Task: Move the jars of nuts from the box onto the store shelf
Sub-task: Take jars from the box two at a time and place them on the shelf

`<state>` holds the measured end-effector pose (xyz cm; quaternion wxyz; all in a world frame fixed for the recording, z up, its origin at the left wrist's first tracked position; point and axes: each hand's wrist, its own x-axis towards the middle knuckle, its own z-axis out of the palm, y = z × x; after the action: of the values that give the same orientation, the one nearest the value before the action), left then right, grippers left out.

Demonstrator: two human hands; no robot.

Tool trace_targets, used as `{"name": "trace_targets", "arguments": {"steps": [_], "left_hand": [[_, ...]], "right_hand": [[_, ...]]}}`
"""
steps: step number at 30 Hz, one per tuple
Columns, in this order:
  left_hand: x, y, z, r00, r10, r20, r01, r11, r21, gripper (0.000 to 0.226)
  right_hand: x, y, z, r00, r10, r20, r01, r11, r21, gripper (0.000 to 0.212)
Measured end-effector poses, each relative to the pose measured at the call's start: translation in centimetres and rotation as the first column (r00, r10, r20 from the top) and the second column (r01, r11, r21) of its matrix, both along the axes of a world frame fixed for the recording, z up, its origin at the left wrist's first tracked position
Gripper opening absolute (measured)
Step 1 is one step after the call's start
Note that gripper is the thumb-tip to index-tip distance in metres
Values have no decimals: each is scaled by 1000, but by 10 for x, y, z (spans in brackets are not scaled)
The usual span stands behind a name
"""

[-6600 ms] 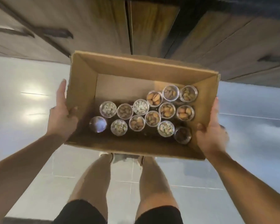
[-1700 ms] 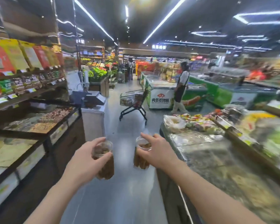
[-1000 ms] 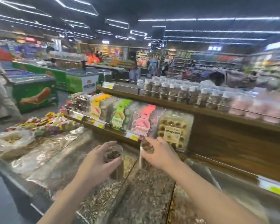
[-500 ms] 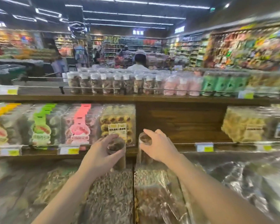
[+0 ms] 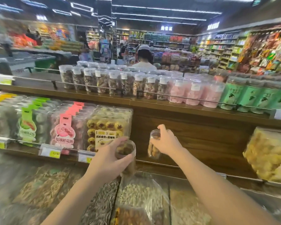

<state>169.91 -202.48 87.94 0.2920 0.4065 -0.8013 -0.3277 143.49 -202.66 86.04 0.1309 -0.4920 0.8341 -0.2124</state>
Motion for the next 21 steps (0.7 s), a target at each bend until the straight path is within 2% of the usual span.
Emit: {"name": "trace_targets", "arguments": {"steps": [3,10,17,21], "left_hand": [[-9,-4,-2,1000,22,-18,-22,1000,6,58],[-11,-17,1,998,62,12,-62,998,-6,57],[-17,-34,-4,995,41,95,-39,999,-17,59],[-38,-48,-3,995,-11,98,11,1000,-4,59]], "right_hand": [[-32,-38,-14,1000,-23,16,23,999,25,64],[-70,-100,-50,991,-131,-4,131,990,49,65],[-80,-112,-69,990,-140,7,138,987,84,62],[-84,-103,-55,988,-150,-41,153,983,98,73]]}}
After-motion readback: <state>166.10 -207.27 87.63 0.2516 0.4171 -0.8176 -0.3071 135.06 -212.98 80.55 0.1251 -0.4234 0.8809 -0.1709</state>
